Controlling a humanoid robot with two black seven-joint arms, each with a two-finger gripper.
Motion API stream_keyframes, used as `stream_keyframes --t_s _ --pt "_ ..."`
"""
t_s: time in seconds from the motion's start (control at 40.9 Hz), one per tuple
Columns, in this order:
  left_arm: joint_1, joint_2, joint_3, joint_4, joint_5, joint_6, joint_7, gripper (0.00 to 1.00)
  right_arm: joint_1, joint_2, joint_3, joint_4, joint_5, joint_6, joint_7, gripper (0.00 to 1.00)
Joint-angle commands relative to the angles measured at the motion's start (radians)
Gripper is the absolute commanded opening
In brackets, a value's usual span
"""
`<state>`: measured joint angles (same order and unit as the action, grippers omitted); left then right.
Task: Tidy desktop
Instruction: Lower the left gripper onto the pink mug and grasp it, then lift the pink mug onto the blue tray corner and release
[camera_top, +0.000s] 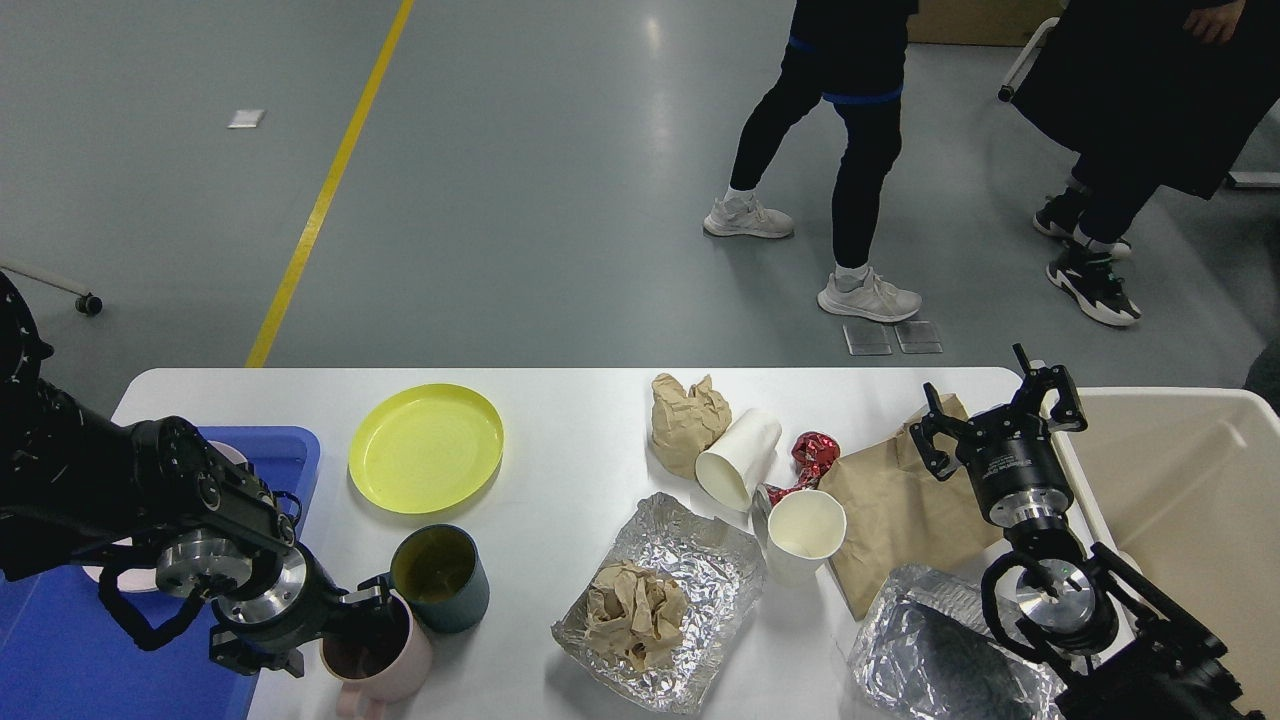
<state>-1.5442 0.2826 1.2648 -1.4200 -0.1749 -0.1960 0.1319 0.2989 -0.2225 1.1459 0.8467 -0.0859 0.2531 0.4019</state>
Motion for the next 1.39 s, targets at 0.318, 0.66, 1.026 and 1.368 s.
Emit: stream_keyframes --t_s 0.318,0.66,1.026,1.368 --pt "0.027 0.006 -0.036 0.004 -0.008 0.012 0.014 0.19 0.000 0.000 0.000 0.000 0.000 0.000 0.000 1.00" --pt "0.016 0.015 -0.021 -0.019 -0.008 -0.010 0.018 0.00 0.000 0.000 0.000 0.000 0.000 0.000 0.000 1.00" --pt "-0.085 0.052 0.040 -0.103 -0.002 -0.051 0.020 0.00 0.000 0.000 0.000 0.000 0.000 0.000 0.000 1.00" --pt "-0.542 0.089 0.214 -0.298 0.000 -0.281 0.018 0.00 -0.001 0.000 0.000 -0.002 0.000 0.000 0.000 1.00"
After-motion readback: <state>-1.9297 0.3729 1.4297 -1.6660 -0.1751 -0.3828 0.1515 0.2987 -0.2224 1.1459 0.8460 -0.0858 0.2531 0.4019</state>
